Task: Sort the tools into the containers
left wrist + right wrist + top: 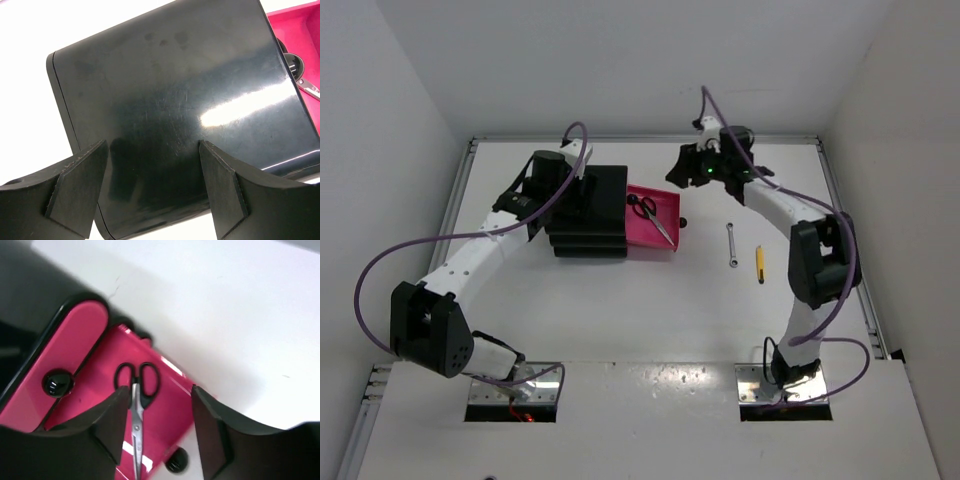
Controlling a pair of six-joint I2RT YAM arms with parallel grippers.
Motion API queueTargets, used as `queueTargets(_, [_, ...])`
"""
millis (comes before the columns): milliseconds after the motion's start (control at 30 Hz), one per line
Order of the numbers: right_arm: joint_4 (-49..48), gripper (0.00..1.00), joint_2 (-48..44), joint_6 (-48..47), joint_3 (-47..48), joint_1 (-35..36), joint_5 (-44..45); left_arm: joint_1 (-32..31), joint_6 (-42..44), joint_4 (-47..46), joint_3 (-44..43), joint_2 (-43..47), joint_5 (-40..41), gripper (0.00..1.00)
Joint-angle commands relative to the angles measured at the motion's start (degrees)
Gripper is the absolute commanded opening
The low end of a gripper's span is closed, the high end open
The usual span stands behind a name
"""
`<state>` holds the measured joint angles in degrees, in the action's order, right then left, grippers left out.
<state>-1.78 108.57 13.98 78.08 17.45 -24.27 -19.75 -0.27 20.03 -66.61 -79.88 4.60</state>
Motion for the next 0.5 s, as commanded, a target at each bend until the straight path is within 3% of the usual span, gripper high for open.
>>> queueTargets(0, [0.98, 0.55, -4.77, 4.56, -1.17, -5.84, -4.79, -0.55, 1.06, 2.2, -1.59, -0.46, 1.64, 0.8])
queueTargets(100, [4.15, 0.62, -3.11, 8.24, -1.71, -10.94, -16.91, -0.55, 1.77, 2.2, -1.59, 0.07, 1.64, 0.81])
queueTargets(233, [2.05, 0.62, 1.54, 14.39, -6.53, -15.6, -34.39, -0.55, 3.69, 2.73, -1.59, 0.77, -0.64, 0.83])
queueTargets(467, [-1.48, 0.57, 6.64, 16.08, -10.85, -17.45, -42.79, -0.55, 4.23, 2.73, -1.59, 0.96, -3.28, 0.84])
